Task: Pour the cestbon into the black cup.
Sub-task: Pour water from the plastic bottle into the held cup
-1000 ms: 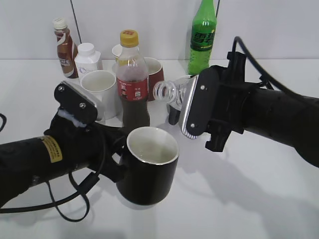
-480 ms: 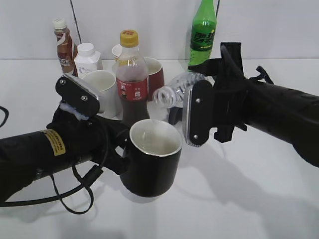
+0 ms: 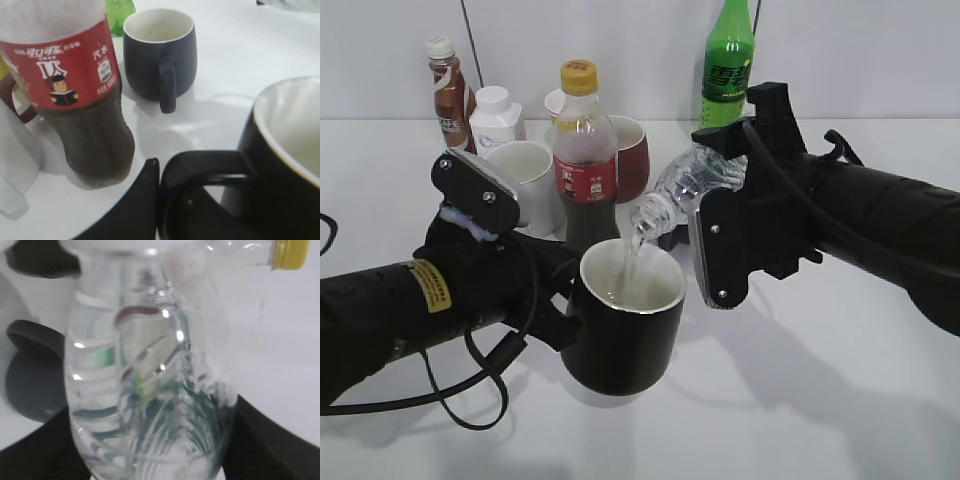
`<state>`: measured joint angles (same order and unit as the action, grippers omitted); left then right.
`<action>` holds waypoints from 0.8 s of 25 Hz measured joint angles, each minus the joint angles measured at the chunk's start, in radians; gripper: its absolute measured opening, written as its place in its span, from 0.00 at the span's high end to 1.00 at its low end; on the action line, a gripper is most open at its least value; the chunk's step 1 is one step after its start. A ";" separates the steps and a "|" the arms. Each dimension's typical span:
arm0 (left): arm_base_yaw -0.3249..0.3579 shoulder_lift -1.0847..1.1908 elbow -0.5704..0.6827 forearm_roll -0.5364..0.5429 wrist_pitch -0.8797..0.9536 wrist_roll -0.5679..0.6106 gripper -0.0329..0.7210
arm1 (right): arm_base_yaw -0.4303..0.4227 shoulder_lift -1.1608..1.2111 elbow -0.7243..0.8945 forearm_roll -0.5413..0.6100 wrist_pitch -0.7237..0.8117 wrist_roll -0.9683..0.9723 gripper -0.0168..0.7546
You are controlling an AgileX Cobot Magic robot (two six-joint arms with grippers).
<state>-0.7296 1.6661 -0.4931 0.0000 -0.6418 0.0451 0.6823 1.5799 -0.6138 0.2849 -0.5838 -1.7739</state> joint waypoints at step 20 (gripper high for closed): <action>0.000 0.000 0.000 0.000 -0.012 0.000 0.89 | 0.000 0.000 0.000 0.009 0.060 0.092 0.35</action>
<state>-0.7296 1.6661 -0.4931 0.0000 -0.6533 0.0451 0.6823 1.5799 -0.6138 0.2941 -0.5243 -1.6817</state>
